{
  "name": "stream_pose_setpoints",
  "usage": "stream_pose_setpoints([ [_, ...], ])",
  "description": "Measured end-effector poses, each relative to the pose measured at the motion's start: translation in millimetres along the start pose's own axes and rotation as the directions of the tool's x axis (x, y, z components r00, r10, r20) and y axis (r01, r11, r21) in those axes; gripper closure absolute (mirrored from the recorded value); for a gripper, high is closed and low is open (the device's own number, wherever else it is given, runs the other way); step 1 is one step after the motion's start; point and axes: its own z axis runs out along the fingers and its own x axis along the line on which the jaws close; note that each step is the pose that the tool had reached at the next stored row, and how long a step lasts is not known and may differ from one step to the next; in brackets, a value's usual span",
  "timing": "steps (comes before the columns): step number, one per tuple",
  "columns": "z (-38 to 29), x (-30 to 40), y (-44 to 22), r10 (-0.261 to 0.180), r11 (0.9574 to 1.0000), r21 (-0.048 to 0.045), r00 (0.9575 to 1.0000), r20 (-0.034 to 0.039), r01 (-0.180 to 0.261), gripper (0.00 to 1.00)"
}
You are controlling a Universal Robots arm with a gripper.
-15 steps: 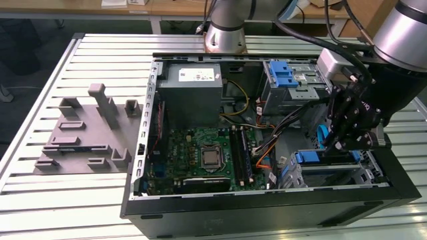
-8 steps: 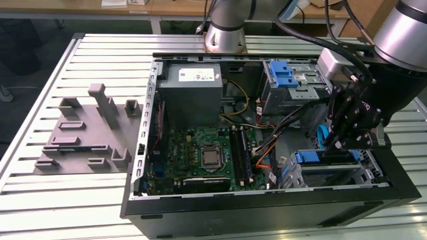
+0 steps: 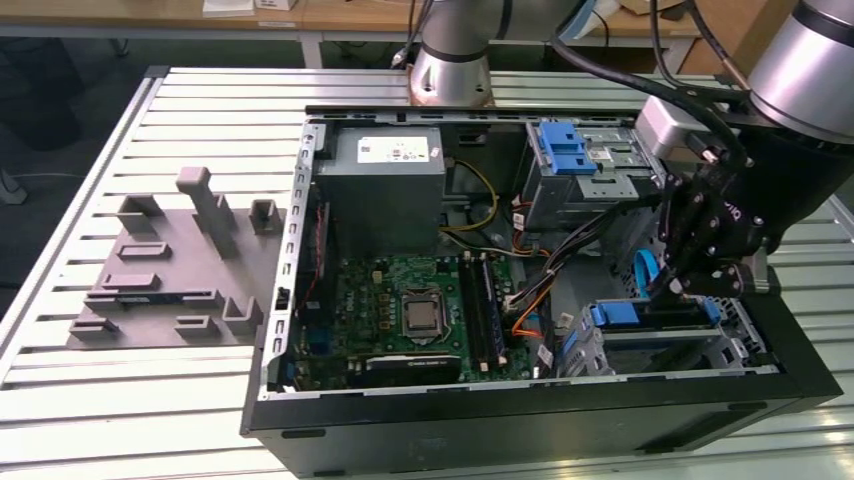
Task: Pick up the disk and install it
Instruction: 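Insert the second disk wire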
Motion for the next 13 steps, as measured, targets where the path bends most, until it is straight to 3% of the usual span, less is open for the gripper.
stream_pose_setpoints([
  [5, -0.1, -0.1, -0.7, 0.000, 1.0000, -0.0011, 1.0000, -0.0001, 0.000, 0.89],
  [6, -0.2, 0.0, -0.8, 0.000, 1.0000, -0.0013, 1.0000, -0.0002, 0.000, 0.82],
  [13, -2.8, 0.2, -0.7, 0.000, 1.0000, -0.0025, 1.0000, -0.0004, 0.000, 0.82],
])
